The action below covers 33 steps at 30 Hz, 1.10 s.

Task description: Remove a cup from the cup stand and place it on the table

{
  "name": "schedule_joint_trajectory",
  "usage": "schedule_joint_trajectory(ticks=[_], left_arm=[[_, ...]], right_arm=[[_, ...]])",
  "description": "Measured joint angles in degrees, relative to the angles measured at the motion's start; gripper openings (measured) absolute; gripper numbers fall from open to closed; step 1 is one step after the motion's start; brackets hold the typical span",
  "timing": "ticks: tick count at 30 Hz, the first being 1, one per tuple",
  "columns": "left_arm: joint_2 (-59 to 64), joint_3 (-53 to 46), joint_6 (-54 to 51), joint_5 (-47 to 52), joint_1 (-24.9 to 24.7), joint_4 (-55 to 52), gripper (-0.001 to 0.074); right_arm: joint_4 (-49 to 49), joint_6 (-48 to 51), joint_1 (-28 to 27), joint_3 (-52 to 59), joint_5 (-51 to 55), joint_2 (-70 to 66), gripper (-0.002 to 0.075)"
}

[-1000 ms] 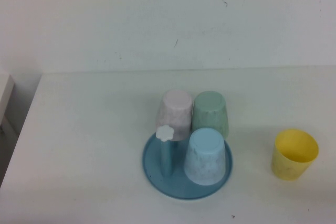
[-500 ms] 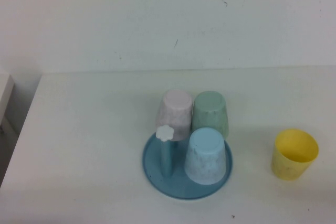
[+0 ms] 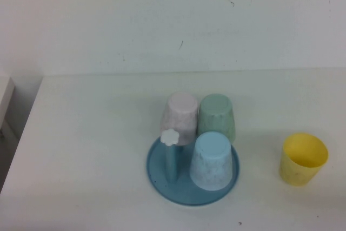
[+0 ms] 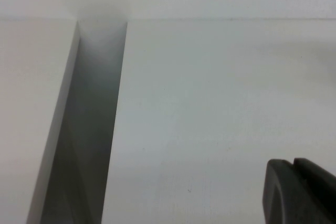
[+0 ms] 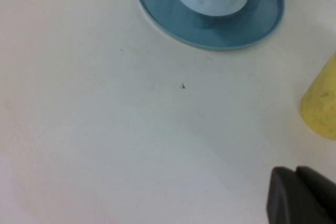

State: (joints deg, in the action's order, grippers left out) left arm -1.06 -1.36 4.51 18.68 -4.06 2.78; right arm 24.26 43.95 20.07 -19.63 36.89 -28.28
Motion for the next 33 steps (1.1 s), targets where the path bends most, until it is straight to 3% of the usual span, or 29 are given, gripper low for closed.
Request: schedule_joint_trajectory(ticks=[33], left_arm=[[0.0, 0.0, 0.5, 0.4, -0.1, 0.1, -0.0002]], right_arm=[[0.0, 0.0, 0.0, 0.0, -1.4, 0.0, 0.0]])
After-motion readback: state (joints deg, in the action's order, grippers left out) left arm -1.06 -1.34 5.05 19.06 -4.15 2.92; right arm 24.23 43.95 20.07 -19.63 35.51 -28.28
